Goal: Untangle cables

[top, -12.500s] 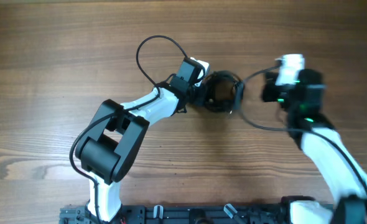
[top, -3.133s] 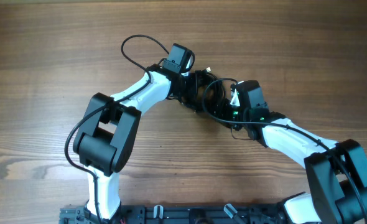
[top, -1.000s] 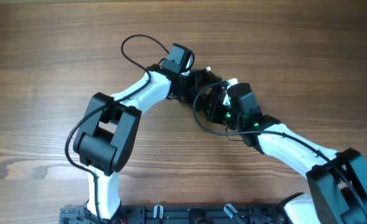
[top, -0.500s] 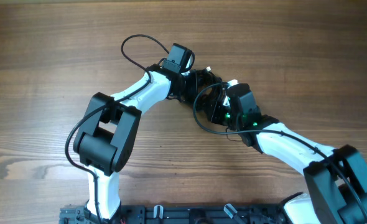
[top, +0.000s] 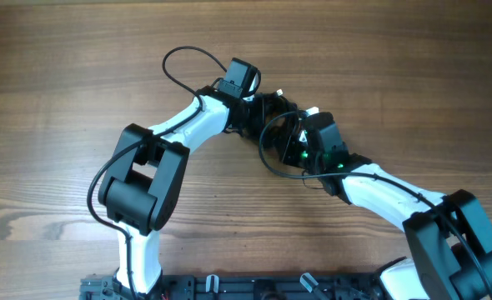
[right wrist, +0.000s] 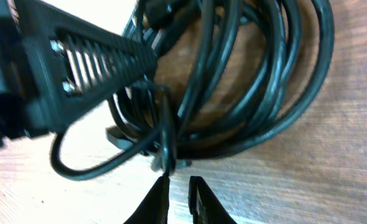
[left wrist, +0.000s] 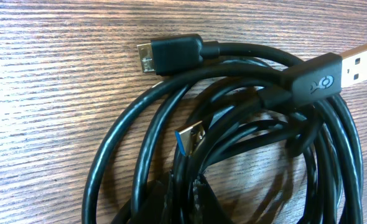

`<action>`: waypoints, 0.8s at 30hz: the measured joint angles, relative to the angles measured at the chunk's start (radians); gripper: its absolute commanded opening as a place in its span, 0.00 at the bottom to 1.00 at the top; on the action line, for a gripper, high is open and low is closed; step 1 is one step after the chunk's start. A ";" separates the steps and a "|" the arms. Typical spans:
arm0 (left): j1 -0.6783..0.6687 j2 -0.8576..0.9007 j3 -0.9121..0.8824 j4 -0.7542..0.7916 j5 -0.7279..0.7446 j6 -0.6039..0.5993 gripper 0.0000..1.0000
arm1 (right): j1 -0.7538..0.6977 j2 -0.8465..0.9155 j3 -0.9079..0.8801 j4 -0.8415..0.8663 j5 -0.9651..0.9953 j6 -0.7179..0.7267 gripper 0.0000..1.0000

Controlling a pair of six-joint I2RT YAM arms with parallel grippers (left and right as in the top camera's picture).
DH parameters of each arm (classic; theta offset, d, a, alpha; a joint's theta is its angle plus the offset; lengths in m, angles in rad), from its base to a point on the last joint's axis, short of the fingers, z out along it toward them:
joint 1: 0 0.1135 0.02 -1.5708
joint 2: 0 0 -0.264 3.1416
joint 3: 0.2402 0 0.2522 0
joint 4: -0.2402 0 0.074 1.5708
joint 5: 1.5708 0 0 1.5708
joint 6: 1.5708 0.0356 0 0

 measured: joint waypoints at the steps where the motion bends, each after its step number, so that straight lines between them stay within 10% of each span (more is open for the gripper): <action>1: 0.000 0.000 0.000 0.000 0.000 0.000 0.08 | 0.000 0.001 0.000 0.010 0.002 0.000 0.14; 24: 0.000 0.000 0.000 -0.001 0.000 0.000 0.09 | 0.002 0.021 0.000 -0.003 0.043 0.071 0.05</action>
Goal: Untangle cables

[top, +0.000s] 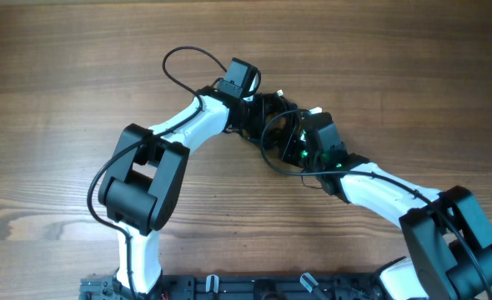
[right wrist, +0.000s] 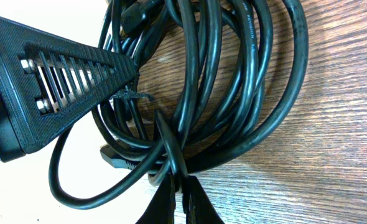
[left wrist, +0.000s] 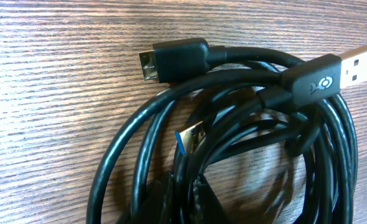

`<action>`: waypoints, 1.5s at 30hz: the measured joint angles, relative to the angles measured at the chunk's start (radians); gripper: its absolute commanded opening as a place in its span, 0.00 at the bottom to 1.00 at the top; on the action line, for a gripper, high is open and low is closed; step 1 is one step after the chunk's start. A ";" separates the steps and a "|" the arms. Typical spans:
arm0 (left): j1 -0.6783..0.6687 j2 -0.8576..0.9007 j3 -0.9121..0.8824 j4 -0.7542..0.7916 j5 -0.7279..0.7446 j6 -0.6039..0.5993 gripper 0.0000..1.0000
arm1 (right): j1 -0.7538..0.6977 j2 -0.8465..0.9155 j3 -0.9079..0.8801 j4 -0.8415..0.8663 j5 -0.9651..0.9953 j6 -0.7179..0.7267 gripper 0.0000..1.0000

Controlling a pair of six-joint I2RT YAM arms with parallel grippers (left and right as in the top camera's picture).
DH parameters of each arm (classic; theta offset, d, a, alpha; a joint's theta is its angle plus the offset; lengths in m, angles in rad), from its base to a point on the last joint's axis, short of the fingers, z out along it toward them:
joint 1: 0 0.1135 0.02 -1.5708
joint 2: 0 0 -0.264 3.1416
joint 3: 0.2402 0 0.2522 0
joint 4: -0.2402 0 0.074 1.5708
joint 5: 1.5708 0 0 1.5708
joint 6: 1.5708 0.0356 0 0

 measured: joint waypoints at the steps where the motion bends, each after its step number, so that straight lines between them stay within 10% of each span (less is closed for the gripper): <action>1: 0.000 0.000 0.000 0.000 0.000 0.000 0.09 | 0.000 0.000 0.000 0.000 0.000 0.003 0.05; 34: 0.007 0.002 0.000 0.015 -0.038 0.000 0.11 | 0.042 0.145 -0.005 0.393 -0.024 -0.080 0.41; 45: 0.007 0.002 0.001 0.013 -0.035 0.000 0.11 | 0.022 -0.035 -0.002 0.143 -0.035 -0.142 0.61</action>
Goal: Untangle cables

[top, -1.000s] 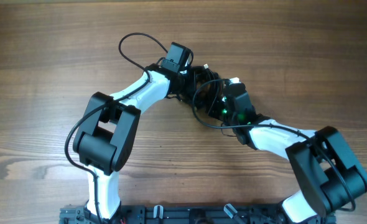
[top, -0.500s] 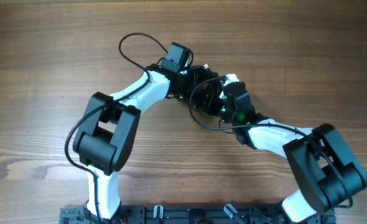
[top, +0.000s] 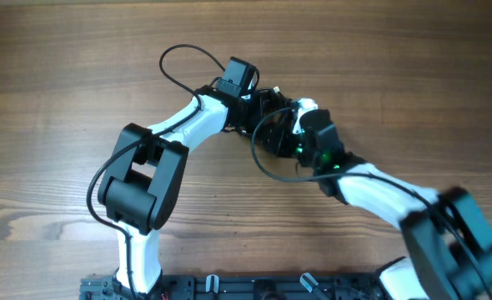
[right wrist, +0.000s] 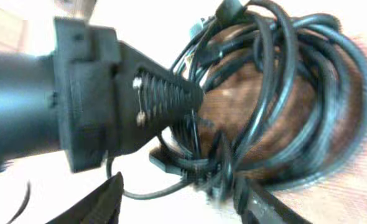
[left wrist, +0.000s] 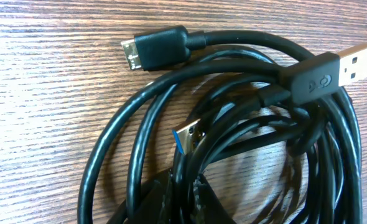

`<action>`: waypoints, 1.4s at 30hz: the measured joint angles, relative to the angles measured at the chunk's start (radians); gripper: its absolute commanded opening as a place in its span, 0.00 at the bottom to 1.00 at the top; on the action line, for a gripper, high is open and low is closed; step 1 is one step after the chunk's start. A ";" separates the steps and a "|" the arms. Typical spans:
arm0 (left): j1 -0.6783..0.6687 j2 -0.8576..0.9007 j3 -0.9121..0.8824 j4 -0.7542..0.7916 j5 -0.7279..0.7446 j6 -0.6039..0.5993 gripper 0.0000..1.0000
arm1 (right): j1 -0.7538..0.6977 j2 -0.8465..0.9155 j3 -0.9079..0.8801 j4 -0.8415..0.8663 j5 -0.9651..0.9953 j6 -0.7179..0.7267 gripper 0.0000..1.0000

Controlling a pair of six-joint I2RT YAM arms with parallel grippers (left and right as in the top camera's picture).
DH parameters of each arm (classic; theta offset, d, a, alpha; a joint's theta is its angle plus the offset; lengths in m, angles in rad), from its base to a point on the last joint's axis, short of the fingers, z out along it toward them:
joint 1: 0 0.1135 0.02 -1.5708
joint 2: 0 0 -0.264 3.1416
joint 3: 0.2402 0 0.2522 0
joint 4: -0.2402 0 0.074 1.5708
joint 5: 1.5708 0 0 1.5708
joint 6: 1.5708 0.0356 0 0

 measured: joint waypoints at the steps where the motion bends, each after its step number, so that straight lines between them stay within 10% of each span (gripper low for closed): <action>1: 0.000 0.000 0.000 0.000 0.000 0.000 0.11 | 0.000 -0.035 -0.001 -0.033 0.000 -0.002 0.61; 42: 0.000 0.000 0.000 -0.001 0.002 0.000 0.13 | 0.007 0.087 -0.001 -0.040 0.106 0.063 0.33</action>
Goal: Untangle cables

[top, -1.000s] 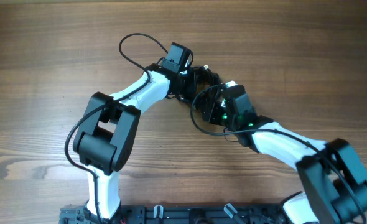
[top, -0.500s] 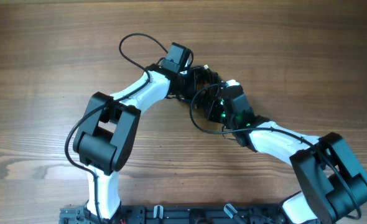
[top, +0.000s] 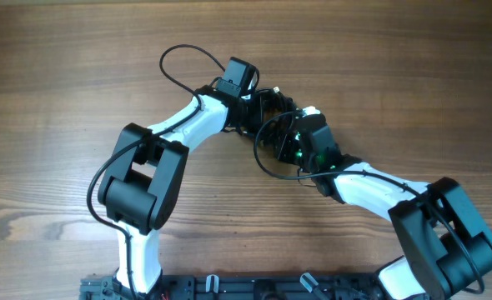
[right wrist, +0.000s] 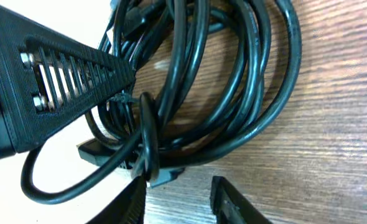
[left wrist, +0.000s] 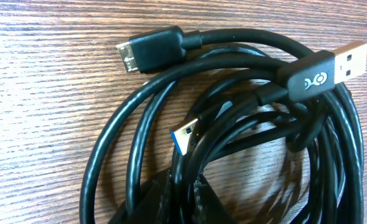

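A coil of black cables (top: 273, 107) lies on the wooden table between both arms. In the left wrist view the coil (left wrist: 233, 124) shows a micro-B plug (left wrist: 151, 48), a logo-marked USB-A plug (left wrist: 323, 68) and a blue-tongued USB tip (left wrist: 185, 137). My left gripper (left wrist: 185, 202) is shut on a few strands at the coil's near side. My right gripper (right wrist: 183, 199) stands open at the coil's (right wrist: 233, 93) edge. One looped strand (right wrist: 147, 134) touches its left finger, and nothing lies between the fingers.
The left gripper's ribbed black finger (right wrist: 59, 93) fills the left of the right wrist view, close to my right gripper. The left arm's own wire loop (top: 179, 58) arcs over the bare wooden table (top: 62, 125).
The right wrist view was blurred with its fingers wide apart. Now it is sharp, and the open right gripper sits at the coil's edge beside a loop. The plugs have shifted slightly. The left gripper still holds.
My right gripper was nearly shut just short of a looped strand, then shut on that strand. After that it was open and blurred, and now it is open beside the loop. My left gripper stayed shut on the coil's strands throughout, and the coil only shifted a little.
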`<action>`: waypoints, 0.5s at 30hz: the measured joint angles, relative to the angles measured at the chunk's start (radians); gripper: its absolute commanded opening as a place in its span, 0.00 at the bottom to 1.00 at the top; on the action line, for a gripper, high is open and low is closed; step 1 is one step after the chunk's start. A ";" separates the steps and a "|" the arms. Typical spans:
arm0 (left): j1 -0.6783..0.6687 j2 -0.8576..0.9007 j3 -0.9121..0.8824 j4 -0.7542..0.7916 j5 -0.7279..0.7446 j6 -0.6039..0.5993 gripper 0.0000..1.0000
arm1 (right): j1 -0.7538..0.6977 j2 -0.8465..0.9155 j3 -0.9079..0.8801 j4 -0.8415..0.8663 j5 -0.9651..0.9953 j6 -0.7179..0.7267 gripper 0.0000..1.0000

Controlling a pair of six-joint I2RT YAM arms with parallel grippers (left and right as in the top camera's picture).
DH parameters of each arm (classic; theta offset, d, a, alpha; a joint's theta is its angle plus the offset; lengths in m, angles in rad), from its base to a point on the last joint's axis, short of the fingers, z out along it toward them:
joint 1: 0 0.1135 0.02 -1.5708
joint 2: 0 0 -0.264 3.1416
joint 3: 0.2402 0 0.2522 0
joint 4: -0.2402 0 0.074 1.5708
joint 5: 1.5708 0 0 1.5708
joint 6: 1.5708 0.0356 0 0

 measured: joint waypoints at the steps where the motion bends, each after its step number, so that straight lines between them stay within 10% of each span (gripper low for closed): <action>1: 0.000 0.000 0.000 0.000 0.000 0.000 0.13 | 0.000 0.000 0.000 0.005 0.005 0.000 0.33; 15: 0.000 0.000 0.000 0.000 0.000 0.000 0.13 | 0.002 0.005 0.000 0.034 0.069 0.000 0.24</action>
